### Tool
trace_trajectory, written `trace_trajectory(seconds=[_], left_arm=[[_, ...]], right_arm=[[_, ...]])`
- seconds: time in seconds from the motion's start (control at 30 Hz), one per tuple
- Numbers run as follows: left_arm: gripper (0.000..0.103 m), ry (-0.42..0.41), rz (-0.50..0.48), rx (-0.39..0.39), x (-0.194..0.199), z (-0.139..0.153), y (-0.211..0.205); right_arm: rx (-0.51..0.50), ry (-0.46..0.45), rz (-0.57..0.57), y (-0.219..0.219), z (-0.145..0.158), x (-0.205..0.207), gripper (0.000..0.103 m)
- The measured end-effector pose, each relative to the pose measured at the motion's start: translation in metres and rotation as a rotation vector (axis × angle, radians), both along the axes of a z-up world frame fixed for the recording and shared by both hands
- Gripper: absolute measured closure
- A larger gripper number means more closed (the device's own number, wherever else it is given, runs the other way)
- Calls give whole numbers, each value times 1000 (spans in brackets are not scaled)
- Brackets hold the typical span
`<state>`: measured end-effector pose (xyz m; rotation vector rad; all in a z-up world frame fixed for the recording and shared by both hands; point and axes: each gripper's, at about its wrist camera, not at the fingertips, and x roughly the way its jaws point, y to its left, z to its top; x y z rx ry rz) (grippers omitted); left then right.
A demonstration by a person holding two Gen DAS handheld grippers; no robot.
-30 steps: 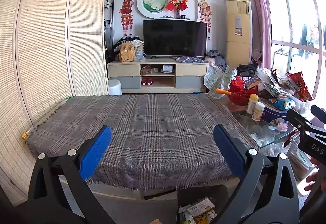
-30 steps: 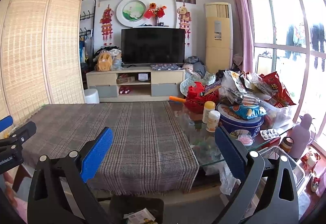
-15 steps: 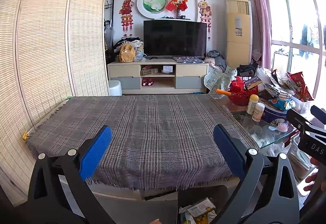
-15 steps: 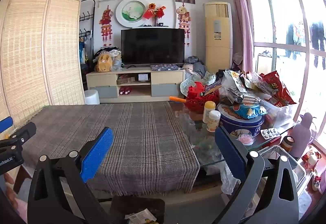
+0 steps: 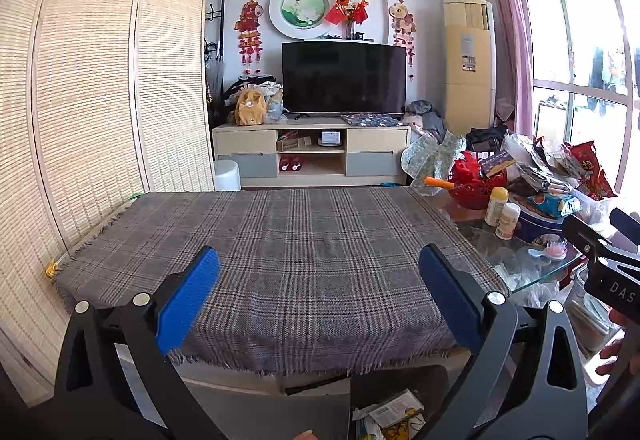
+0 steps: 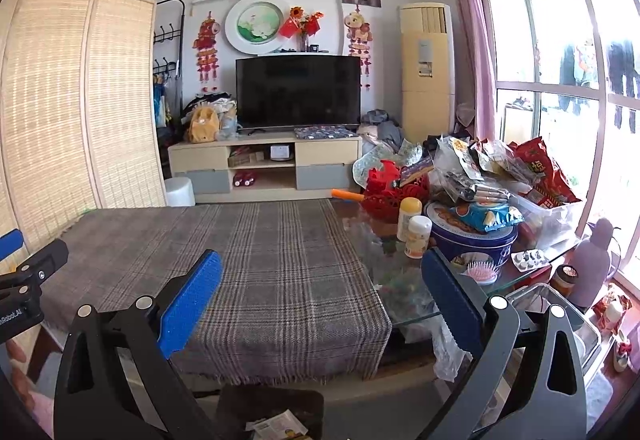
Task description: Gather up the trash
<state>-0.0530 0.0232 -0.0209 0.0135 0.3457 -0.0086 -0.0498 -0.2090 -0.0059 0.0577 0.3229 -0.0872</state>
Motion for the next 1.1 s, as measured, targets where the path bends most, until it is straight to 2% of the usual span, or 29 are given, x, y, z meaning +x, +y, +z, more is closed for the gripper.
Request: trace_trajectory(seconds=[0.2, 0.43, 0.67, 1.1], left_arm=[[8, -12, 18, 9, -1, 2, 2], [8, 23, 41, -40, 4, 1, 10], [8, 15, 13, -50, 1, 3, 11], [8, -10, 9, -24, -2, 7, 5]], right_arm=[[2, 2, -1, -1, -1, 0, 3], [5, 4, -10, -4, -2, -1, 3], [11, 24, 2, -3, -7, 3, 3], [23, 28, 5, -5, -8, 3, 3]])
